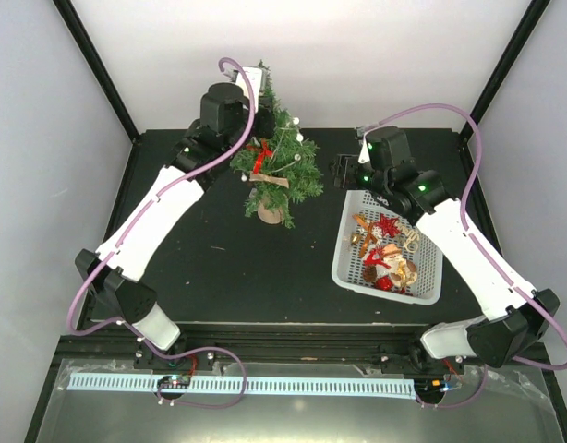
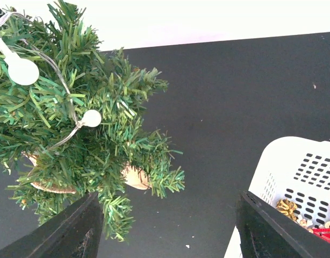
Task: Decorate the small christmas tree
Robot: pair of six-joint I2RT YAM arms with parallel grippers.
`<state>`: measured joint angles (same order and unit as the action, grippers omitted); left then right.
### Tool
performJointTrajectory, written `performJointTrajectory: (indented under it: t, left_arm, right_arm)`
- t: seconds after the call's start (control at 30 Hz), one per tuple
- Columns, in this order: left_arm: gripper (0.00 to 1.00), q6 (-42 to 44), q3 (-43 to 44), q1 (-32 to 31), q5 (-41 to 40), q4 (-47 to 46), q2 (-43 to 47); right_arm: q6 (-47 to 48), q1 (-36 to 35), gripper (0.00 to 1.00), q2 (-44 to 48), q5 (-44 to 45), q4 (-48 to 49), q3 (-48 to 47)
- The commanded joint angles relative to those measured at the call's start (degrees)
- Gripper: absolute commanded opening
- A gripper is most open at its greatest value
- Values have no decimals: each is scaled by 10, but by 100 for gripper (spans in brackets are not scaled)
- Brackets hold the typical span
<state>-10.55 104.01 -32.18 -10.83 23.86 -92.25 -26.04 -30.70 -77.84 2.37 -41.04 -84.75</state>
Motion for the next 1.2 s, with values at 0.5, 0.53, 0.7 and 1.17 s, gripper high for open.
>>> performJointTrajectory:
  t: [0.5,0.53,0.7,1.17]
  left_arm:
    - [2,147,169,190,546,158,-65]
    - [2,164,187,192,568,180,-73]
    - [2,218,218,197,683,256,-97]
    - [2,205,218,210,772,261,-100]
  right_arm:
    - [-9,5,68,4,-14,30,31]
    - [-9,5,68,3,-15,30,30]
    - [-11,5,68,-4,-19,29,29]
    - [-10,5,68,-9,-26,26,29]
